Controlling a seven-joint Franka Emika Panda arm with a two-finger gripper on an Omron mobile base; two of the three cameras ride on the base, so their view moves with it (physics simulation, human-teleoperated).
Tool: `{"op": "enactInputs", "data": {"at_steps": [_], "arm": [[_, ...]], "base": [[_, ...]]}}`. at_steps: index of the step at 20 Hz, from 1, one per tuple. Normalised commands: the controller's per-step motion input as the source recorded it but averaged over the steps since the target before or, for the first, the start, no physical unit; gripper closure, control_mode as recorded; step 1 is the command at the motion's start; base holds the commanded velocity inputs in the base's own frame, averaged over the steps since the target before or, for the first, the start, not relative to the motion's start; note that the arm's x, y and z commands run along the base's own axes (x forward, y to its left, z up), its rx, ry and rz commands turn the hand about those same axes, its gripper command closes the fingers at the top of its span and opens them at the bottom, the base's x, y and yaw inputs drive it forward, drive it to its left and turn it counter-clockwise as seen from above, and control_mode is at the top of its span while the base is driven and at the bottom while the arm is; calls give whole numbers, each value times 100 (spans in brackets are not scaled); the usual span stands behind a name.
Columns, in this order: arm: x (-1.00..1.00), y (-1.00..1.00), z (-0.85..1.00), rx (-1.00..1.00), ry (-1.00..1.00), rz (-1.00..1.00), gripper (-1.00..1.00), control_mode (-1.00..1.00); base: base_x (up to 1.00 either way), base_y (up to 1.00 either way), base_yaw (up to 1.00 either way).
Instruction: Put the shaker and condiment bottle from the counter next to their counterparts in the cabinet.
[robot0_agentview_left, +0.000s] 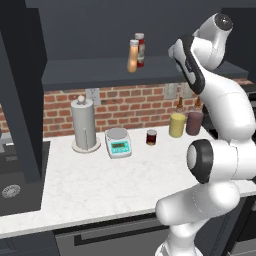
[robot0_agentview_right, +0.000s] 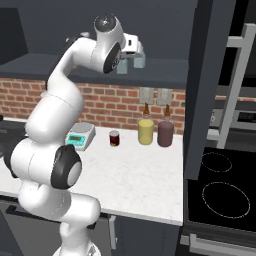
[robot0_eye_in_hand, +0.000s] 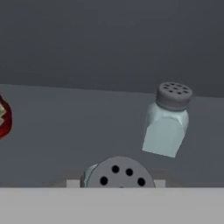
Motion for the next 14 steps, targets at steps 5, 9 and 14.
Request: {"op": "enactInputs", "data": {"at_steps": [5,9,14], "arm": [[57,0,-40,-1,2,5,100,-100],[48,0,-40,-1,0,2,100,-100],[41,0,-45,0,0,1,100,-100]], "base": [[0,0,0],[0,0,0],[0,0,0]]}}
